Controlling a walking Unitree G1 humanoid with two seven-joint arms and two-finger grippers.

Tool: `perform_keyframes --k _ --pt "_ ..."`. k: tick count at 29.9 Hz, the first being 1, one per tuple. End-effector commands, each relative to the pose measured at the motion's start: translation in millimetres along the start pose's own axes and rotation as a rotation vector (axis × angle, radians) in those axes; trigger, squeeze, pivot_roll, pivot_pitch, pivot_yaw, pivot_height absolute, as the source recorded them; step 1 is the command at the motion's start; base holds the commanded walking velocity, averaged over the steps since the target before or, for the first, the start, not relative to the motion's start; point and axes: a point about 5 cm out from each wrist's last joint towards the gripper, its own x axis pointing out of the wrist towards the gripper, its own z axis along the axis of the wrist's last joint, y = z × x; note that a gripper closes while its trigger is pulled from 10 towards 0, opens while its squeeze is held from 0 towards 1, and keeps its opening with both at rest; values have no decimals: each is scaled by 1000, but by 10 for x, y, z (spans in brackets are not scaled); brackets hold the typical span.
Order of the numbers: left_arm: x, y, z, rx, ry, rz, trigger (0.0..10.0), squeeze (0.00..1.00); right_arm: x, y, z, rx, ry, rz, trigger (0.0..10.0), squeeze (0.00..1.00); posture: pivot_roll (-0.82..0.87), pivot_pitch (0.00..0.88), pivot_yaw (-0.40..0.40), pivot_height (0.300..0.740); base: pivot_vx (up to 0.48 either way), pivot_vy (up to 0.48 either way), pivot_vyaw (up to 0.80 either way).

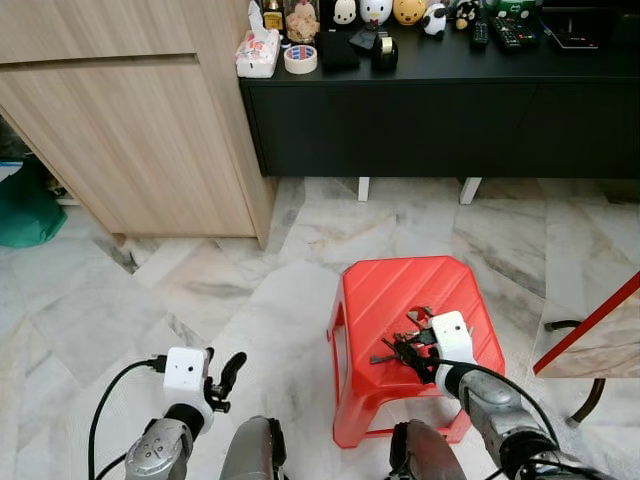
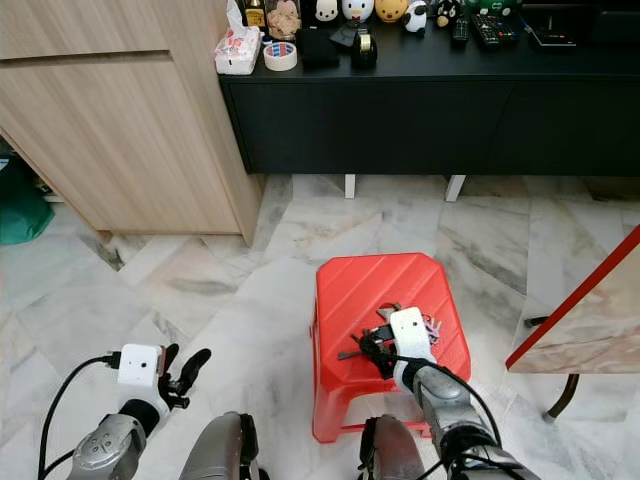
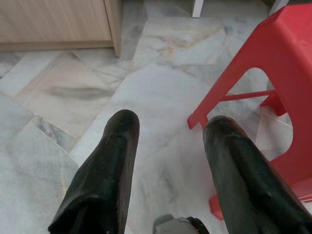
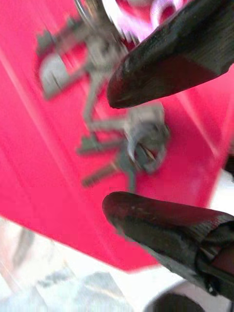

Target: Hang keys on a hook

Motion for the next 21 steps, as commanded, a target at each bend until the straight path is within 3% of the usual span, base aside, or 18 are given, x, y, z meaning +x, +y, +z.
perform_keyframes --k 1,8,17,18,19,20,21 --pt "-26 38 -52 14 21 5 10000 0 -2 37 -38 -2 10 15 10000 0 100 137 36 626 0 0 0" --pt "-17 56 -50 14 18 11 10000 0 -16 39 -100 -34 60 40 10000 0 101 133 31 626 0 0 0" --pt "-19 44 -61 12 17 10 10000 0 -24 -25 -100 -29 71 -27 10000 0 99 133 31 626 0 0 0" --pt "-19 43 -63 12 17 10 10000 0 -26 -22 -118 -25 79 -33 9176 0 99 133 31 626 0 0 0" --pt "-19 44 -65 12 17 10 10000 0 -28 -20 -134 -24 88 -39 6275 0 99 133 31 626 0 0 0" --pt "-20 45 -66 12 17 10 10000 0 -30 -19 -151 -22 96 -44 0 0 100 134 31 626 0 0 0" --pt "-20 46 -68 12 17 11 10000 0 -33 -15 -171 -18 104 -50 0 0 100 135 31 626 0 0 0"
